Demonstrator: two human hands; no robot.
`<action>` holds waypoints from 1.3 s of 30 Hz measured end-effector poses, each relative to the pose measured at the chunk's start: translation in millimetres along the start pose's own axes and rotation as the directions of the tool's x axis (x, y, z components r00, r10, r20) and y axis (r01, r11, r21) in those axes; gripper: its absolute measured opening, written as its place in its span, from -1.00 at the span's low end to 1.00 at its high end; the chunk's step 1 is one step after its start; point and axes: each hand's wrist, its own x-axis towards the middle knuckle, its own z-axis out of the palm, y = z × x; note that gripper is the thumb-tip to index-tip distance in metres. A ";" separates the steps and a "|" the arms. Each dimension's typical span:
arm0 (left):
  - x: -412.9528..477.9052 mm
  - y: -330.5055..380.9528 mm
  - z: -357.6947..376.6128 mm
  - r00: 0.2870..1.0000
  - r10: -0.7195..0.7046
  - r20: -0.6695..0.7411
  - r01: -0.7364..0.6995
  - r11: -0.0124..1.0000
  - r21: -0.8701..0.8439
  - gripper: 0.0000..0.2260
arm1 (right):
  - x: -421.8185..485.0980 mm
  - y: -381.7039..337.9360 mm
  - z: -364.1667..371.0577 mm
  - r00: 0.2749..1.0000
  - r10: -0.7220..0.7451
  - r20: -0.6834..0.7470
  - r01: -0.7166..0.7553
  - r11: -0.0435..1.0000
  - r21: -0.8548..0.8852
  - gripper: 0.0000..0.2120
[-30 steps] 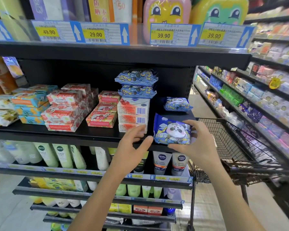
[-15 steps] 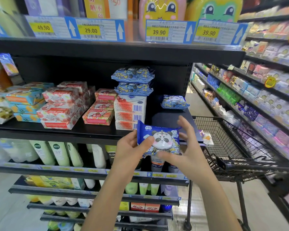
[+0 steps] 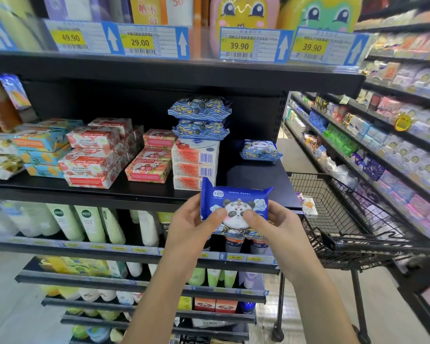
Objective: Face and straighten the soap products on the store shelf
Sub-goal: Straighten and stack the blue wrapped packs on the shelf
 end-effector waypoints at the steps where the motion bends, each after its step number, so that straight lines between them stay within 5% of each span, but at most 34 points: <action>1: 0.0 0.7 -1.1 1.000 0.003 -0.003 -0.003 1.000 0.001 -0.71 | 0.9 1.6 0.0 1.000 -0.015 -0.006 0.015 1.000 0.006 -0.70; 8: -1.6 5.7 -6.8 0.991 -0.133 0.027 0.133 0.991 0.007 -0.41 | 2.6 9.0 -6.0 0.985 -0.171 -0.027 0.171 0.985 -0.005 -0.54; 14: -2.6 12.0 1.8 0.982 -0.165 0.092 0.170 0.984 -0.056 -0.59 | 4.3 6.8 -3.8 0.972 -0.233 -0.010 0.232 0.972 -0.038 -0.54; 23: 1.5 9.5 0.7 0.994 -0.095 0.047 0.100 0.988 -0.118 -0.66 | 4.2 8.6 -2.2 0.998 0.028 -0.055 -0.026 0.999 0.030 -0.16; 29: 2.7 6.6 0.4 0.996 -0.071 0.050 0.074 0.996 -0.059 -0.72 | 8.6 6.6 1.3 0.999 0.049 -0.023 -0.046 0.991 0.124 -0.18; 39: 2.3 8.8 -3.5 0.979 -0.179 0.095 0.191 0.972 -0.137 -0.26 | 6.4 6.5 3.2 0.996 0.016 -0.093 0.003 0.980 0.197 -0.15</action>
